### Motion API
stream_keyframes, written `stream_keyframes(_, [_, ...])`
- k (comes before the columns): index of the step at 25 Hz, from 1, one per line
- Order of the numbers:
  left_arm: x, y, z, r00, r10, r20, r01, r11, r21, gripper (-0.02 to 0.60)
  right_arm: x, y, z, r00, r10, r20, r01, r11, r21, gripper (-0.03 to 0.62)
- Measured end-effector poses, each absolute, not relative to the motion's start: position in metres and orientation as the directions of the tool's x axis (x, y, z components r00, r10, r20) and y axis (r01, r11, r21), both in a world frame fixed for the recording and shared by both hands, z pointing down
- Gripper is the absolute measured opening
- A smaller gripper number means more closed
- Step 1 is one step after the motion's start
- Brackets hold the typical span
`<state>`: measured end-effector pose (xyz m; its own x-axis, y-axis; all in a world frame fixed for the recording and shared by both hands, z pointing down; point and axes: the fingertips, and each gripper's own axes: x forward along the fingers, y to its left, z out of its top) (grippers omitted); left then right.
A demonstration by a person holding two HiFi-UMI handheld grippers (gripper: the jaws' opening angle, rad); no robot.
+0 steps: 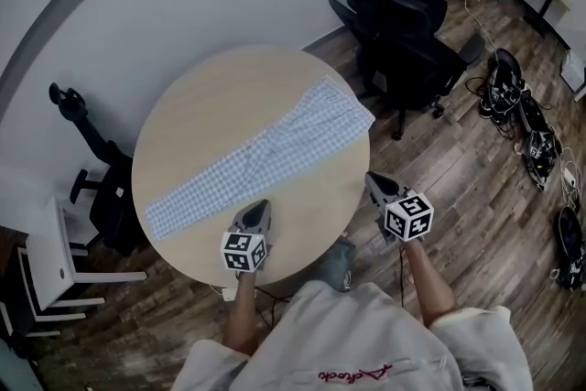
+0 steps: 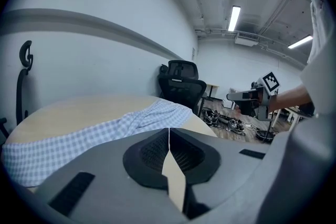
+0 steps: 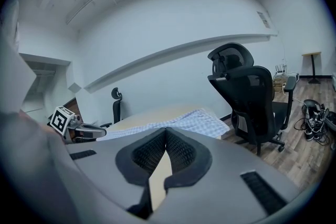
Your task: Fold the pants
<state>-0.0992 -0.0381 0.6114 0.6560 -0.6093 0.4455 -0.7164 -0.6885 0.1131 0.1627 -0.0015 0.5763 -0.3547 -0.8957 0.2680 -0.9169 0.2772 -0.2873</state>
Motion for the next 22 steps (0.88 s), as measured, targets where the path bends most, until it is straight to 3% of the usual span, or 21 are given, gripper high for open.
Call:
stream_keyframes(13, [-0.075, -0.098, 0.636, 0.590, -0.657, 0.469, -0.786, -0.601, 0.148, 0.035, 0.201, -0.099, 0.579, -0.426, -0.848, 0.315, -0.900, 0.359, -0.248, 0.031])
stream_keyframes(22, [-0.101, -0.135, 0.655, 0.495, -0.707, 0.506, -0.854, -0.503, 0.132, 0.035, 0.218, -0.182, 0.586, -0.471, -0.789, 0.395, -0.882, 0.430, -0.193, 0.031])
